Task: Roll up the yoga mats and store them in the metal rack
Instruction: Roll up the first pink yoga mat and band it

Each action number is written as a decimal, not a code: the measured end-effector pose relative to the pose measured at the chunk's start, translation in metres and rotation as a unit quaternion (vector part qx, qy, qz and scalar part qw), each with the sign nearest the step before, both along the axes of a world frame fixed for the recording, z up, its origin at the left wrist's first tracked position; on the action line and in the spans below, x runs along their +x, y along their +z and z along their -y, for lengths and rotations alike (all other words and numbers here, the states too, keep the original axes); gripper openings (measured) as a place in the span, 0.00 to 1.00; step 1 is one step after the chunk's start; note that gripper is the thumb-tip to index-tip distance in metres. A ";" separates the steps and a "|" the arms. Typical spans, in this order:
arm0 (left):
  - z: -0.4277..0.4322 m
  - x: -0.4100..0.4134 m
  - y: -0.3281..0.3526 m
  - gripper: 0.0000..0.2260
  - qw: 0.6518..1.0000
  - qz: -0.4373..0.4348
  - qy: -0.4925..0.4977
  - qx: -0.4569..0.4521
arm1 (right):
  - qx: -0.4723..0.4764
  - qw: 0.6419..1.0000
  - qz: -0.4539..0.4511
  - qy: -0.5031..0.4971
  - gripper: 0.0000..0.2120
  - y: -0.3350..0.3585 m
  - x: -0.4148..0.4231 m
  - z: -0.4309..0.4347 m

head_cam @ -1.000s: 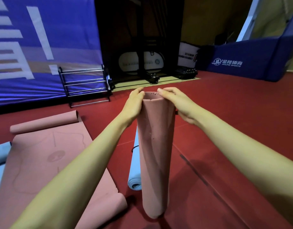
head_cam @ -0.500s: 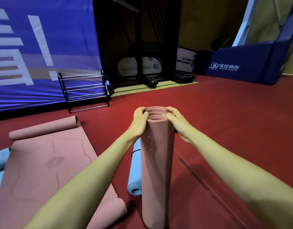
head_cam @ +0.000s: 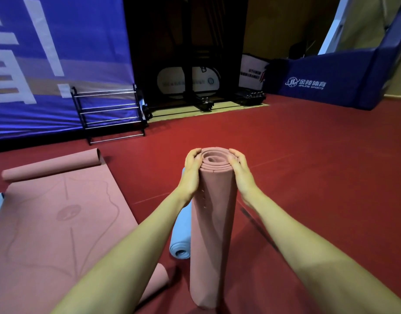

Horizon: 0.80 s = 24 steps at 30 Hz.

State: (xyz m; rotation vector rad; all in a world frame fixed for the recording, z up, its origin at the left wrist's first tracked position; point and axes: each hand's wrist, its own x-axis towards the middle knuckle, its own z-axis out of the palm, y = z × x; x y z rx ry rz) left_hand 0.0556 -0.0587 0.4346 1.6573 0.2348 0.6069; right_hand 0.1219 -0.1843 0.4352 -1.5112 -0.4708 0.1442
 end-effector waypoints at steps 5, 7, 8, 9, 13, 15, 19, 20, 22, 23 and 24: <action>0.007 -0.003 0.000 0.15 0.999 0.008 -0.019 -0.031 | 0.015 1.000 -0.008 0.003 0.16 -0.001 -0.003 0.006; 0.007 -0.011 -0.006 0.28 0.997 0.008 -0.068 -0.047 | 0.007 1.000 -0.010 0.007 0.16 -0.002 -0.005 0.011; 0.007 -0.016 -0.013 0.38 0.994 0.001 -0.098 -0.042 | 0.001 1.000 -0.007 0.010 0.17 -0.002 -0.005 0.014; 0.007 -0.021 -0.022 0.48 0.993 -0.015 -0.120 -0.010 | -0.007 1.000 -0.003 0.012 0.17 -0.002 -0.006 0.018; 0.021 -0.032 -0.044 0.62 0.984 -0.044 -0.071 0.159 | -0.020 0.999 -0.001 0.030 0.18 0.000 -0.009 0.026; 0.028 -0.035 -0.043 0.64 0.987 -0.032 -0.032 0.154 | -0.030 0.999 0.006 0.039 0.18 -0.002 -0.010 0.026; 0.028 -0.047 -0.042 0.62 0.983 -0.005 0.013 0.181 | -0.067 0.996 0.019 0.060 0.25 0.000 -0.016 0.032; 0.027 -0.050 -0.040 0.61 0.983 -0.006 0.023 0.184 | -0.068 0.995 0.021 0.074 0.30 0.004 -0.019 0.036; 0.028 -0.055 -0.031 0.61 0.980 -0.003 0.025 0.198 | -0.062 0.992 0.020 0.112 0.38 0.008 -0.022 0.045; 0.027 -0.056 -0.026 0.61 0.977 -0.004 0.021 0.210 | -0.058 0.990 0.016 0.129 0.41 0.009 -0.023 0.050; 0.026 -0.057 -0.022 0.61 0.975 -0.008 0.013 0.223 | -0.055 0.989 0.010 0.138 0.43 0.010 -0.022 0.054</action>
